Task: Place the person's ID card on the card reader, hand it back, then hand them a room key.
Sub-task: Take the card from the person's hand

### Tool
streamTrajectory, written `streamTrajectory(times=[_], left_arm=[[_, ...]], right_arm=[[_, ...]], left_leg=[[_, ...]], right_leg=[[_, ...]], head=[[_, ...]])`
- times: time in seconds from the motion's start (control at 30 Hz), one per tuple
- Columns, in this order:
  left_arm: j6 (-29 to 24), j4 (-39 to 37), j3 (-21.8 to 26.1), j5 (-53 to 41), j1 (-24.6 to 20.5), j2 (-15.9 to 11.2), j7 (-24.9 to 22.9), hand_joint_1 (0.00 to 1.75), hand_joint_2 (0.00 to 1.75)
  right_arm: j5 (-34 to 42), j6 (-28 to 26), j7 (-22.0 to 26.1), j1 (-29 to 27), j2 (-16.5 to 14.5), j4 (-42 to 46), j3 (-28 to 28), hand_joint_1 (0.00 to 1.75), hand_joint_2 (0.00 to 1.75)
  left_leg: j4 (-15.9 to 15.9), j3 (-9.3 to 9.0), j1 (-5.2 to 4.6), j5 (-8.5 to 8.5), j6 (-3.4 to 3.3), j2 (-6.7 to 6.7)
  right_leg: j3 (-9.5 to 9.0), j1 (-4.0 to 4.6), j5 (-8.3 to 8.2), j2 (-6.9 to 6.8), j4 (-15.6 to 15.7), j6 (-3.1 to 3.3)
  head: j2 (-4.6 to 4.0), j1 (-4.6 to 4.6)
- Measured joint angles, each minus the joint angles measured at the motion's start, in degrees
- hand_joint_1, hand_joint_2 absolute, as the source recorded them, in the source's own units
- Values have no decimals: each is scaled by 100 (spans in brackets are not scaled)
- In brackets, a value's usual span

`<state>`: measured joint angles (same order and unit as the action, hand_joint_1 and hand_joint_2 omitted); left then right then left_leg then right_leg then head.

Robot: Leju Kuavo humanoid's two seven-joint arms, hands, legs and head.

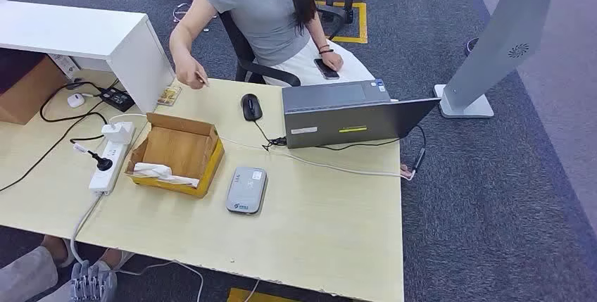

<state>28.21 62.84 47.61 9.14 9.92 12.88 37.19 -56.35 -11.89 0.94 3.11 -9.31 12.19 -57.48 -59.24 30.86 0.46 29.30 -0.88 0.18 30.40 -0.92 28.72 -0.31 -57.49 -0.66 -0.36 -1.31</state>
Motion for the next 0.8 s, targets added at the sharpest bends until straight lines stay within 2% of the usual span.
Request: streamTrajectory(times=[0.07, 0.2, 0.27, 0.37, 0.47, 0.57, 0.63, 0.7, 0.8], left_arm=[[27, 203, -81, 19, 35, 22, 5, 0, 175], [100, 1095, -391, 64, 170, 76, 31, 0, 175], [86, 2075, -741, 91, 300, 92, 109, 0, 175], [-12, 3583, -1432, 135, 388, 52, 254, 0, 175], [-383, 4352, -1842, -138, 397, -48, 247, 0, 175], [-1414, 4698, -2215, -1015, 133, -422, -4, 0, 175], [-2321, 4697, -2522, -2052, -300, -844, -519, 0, 175], [-3116, 4491, -2883, -3140, -915, -1316, -1120, 0, 175], [-3594, 4084, -3330, -3752, -1676, -1858, -1475, 0, 175]], right_arm=[[-29, -2, -70, -3, -3, -4, 0, 0, 0], [-176, -3, -374, -9, -36, -19, 1, 0, 0], [-423, -1, -809, -15, -72, -37, 5, 0, 0], [-912, 2, -1748, -12, -122, -65, 26, 0, 0], [-1081, 19, -1942, -19, -155, -76, 54, 0, 0], [-1248, 180, -1921, -13, -154, -85, 128, 0, 0], [-1377, 404, -1860, -1, -131, -86, 195, 0, 0], [-1502, 578, -1809, 21, -96, -86, 275, 0, 0], [-1581, 645, -1784, 47, -56, -86, 365, 0, 0]], left_leg=[[0, 1, 0, 0, 0, -1], [-3, 2, 7, -5, 7, 0], [-11, 17, 23, -10, 16, -1], [-15, 38, 24, -19, 17, -17], [-13, 40, 24, -28, 25, -3], [-15, 53, 27, -45, 34, -11], [-15, 67, 30, -64, 43, -32], [-13, 88, 37, -86, 57, -47], [-11, 106, 40, -110, 73, -25]], right_leg=[[0, 0, -1, -1, 0, 1], [12, 7, -4, -1, 0, 7], [28, 24, -11, -2, 1, 14], [24, 27, -18, -22, -1, 19], [41, 28, -29, -8, -3, 24], [71, 31, -37, -12, -2, 22], [84, 32, -44, -31, -3, 30], [98, 37, -63, -45, -8, 41], [113, 41, -98, -25, -19, 56]], head=[[1, 0], [0, -4], [0, 7], [0, 27], [-1, 28], [-1, 28], [-1, 28], [-1, 29], [-1, 28]])
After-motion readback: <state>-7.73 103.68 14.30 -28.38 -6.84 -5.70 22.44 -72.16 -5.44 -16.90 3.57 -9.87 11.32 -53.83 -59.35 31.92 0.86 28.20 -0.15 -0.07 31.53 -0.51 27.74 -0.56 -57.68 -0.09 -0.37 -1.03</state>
